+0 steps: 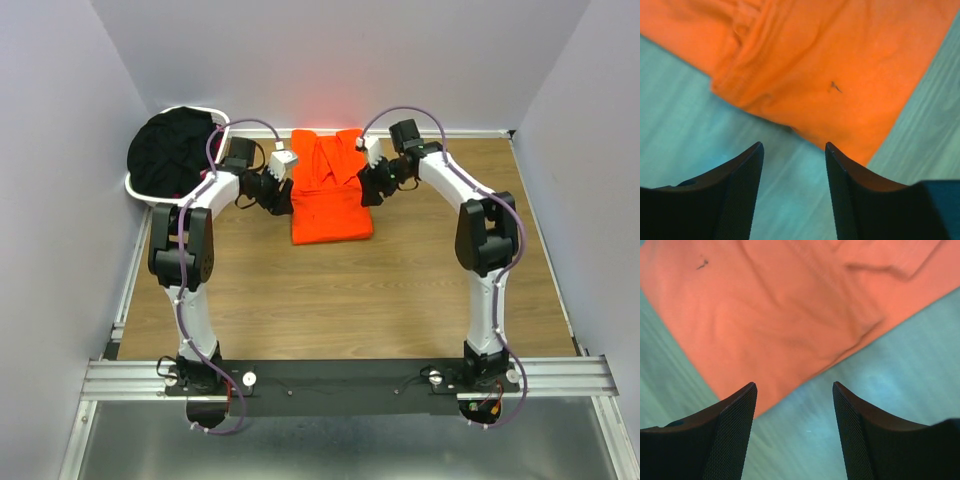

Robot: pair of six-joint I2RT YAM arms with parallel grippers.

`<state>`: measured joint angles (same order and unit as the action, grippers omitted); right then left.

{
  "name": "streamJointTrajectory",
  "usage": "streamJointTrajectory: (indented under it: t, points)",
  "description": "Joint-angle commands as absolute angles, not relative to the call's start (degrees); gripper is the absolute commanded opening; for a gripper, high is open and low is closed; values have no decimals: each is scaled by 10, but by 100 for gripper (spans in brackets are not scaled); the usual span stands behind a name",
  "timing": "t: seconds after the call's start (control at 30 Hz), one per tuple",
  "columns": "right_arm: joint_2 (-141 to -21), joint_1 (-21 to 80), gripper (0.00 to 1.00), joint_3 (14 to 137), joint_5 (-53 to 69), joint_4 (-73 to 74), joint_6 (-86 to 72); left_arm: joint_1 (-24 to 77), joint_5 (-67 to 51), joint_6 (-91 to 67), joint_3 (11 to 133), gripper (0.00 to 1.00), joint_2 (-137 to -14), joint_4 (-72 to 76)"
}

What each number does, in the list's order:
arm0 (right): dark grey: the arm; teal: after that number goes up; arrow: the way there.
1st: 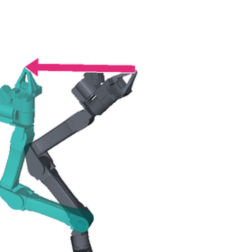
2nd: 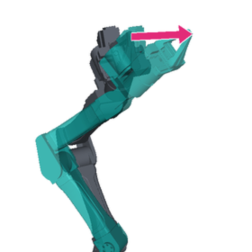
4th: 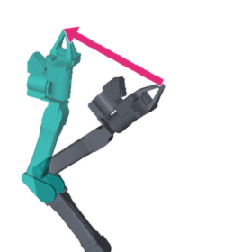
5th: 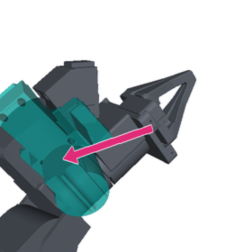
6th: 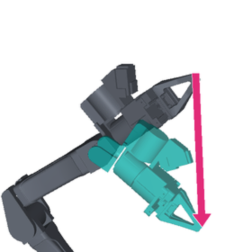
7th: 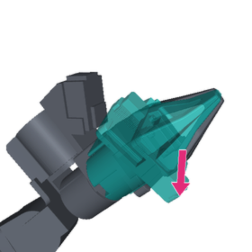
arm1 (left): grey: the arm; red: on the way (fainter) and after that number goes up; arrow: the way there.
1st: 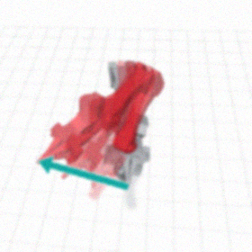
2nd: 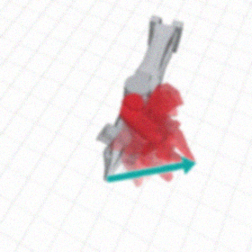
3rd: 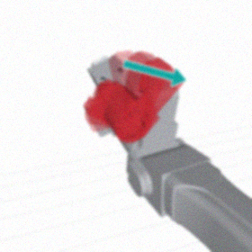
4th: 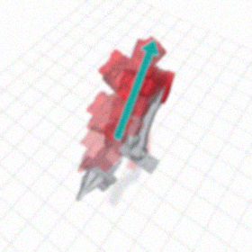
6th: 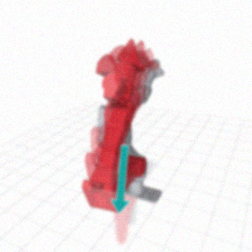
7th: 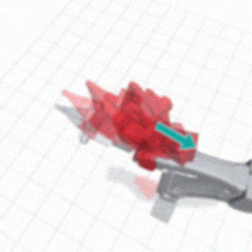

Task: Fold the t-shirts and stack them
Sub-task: Fold the tshirt

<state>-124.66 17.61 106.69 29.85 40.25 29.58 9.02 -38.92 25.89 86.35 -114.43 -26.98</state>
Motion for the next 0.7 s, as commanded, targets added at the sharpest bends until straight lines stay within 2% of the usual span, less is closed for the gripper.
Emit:
streamJointTrajectory:
  t: [0.0,0.33,0.4,0.43,0.47,0.53,0.57,0.6,0.63,0.67]
  points:
    - [-1276,167,69,1039,360,441,192,91,-422,164,825,64,-1142,-227]
    - [-1317,160,68,983,395,439,129,93,-453,129,765,65,-1180,-231]
    - [-1317,158,66,970,400,437,125,95,-463,131,751,62,-1184,-229]
    - [-1318,158,65,967,403,436,121,96,-468,131,747,59,-1185,-229]
    - [-1318,158,61,963,404,436,117,98,-477,130,744,51,-1187,-228]
    - [-1316,158,57,951,411,436,112,100,-482,130,734,40,-1187,-228]
    - [-1311,157,52,946,413,436,110,103,-485,136,727,28,-1186,-235]
    - [-1302,158,49,934,412,436,111,105,-485,141,723,22,-1182,-240]
    - [-1296,157,43,927,409,437,111,108,-482,148,720,10,-1175,-247]
    - [-1289,157,39,920,404,437,112,111,-477,155,715,5,-1169,-254]
